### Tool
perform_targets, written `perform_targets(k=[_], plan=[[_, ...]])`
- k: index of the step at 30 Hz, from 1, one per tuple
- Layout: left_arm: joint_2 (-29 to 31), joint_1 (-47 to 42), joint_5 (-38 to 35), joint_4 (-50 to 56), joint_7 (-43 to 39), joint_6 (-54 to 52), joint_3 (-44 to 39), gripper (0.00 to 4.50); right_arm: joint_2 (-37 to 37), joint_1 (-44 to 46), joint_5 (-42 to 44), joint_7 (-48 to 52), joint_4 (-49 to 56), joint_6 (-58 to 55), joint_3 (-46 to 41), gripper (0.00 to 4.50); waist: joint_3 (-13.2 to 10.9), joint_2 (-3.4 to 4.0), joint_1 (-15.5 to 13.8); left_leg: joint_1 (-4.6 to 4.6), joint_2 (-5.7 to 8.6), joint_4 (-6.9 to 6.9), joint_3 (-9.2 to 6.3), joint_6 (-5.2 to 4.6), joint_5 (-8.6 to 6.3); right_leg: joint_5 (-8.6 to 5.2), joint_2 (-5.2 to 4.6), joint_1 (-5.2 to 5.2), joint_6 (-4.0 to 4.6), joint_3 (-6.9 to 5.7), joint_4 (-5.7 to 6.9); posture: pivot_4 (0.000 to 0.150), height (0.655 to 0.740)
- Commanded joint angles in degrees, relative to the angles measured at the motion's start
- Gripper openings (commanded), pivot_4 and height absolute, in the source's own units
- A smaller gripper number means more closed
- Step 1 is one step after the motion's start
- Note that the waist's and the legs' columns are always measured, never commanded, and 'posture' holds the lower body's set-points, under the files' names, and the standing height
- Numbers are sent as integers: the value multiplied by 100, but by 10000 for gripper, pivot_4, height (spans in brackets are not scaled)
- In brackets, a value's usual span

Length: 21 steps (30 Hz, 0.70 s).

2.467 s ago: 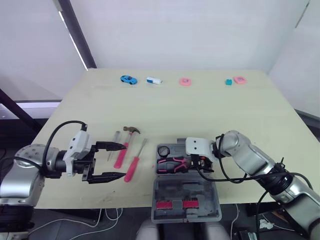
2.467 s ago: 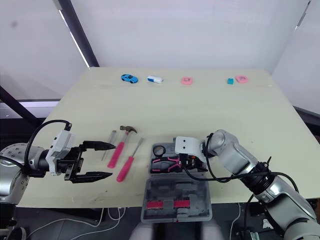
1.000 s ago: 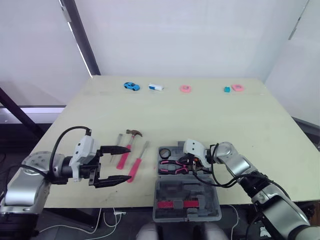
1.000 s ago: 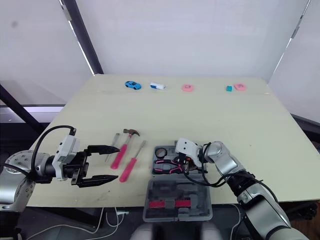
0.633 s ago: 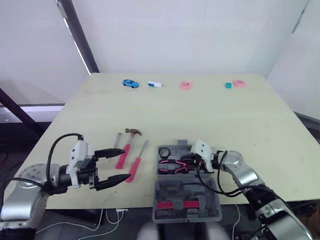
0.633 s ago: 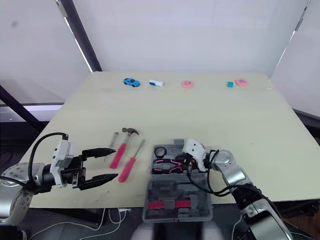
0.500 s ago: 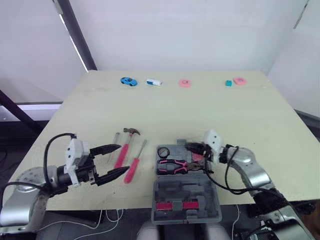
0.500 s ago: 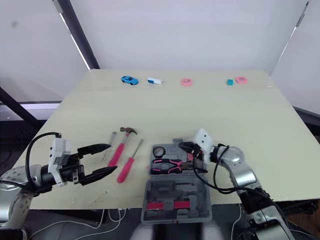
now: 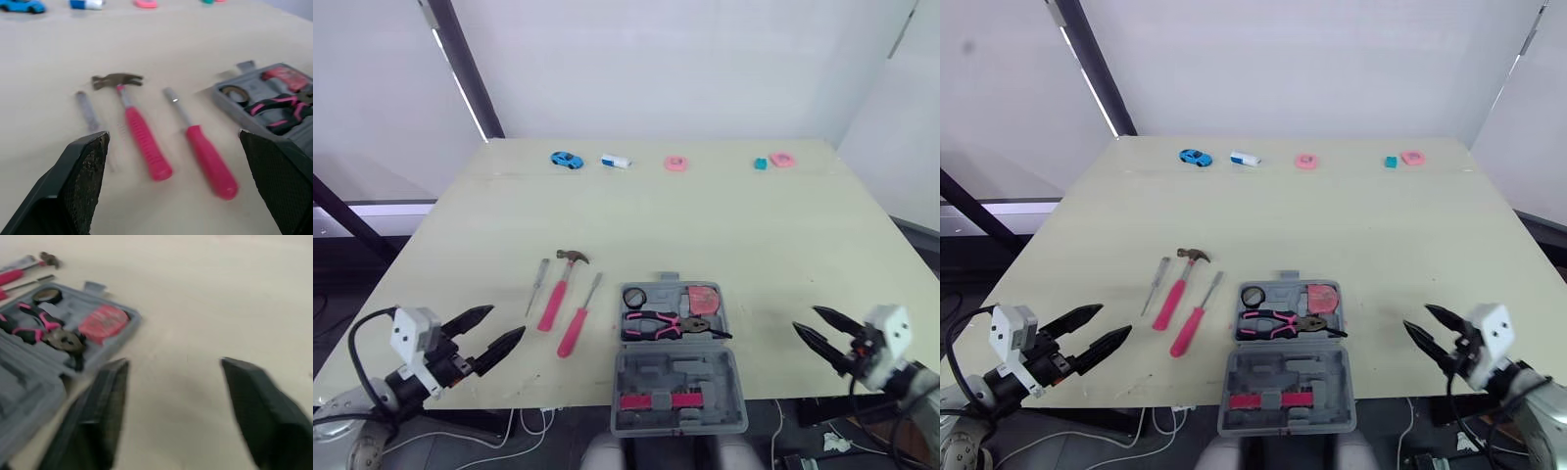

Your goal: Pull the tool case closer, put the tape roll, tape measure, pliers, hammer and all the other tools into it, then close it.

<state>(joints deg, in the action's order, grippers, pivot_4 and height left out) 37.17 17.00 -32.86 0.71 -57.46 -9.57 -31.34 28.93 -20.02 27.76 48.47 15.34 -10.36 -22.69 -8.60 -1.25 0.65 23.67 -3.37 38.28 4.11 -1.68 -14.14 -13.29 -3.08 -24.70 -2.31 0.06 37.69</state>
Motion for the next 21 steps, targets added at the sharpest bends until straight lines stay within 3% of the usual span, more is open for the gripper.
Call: perform_targets(k=[1,6,11,21], plan=[[112,121,104,-653,-24,310,-415,45000,-119,-555,325,98,14,290,-641,44172,0,0,0,1,0,0,-1,0,0,-1,0,-1,0,0,-1,1500,7395],[158,264,156,-1066,-186,552,-526,45000,-223,-1058,419,257,-435,671,-1087,44172,0,-6,0,6,-22,-2,7,16,-11,0,-18,-7,-1,-1,-19,1500,7395],[138,424,211,-983,-361,657,-392,45000,-151,-1148,399,381,-693,811,-1122,44172,-1,-6,0,5,-26,-4,8,31,-19,0,-107,-8,-1,-73,-19,1500,7395],[384,417,345,111,-944,354,639,45000,630,-420,-202,396,-405,209,-51,44172,-9,9,-5,7,-26,-11,7,31,-19,0,-109,-11,1,-87,-22,1500,7395]])
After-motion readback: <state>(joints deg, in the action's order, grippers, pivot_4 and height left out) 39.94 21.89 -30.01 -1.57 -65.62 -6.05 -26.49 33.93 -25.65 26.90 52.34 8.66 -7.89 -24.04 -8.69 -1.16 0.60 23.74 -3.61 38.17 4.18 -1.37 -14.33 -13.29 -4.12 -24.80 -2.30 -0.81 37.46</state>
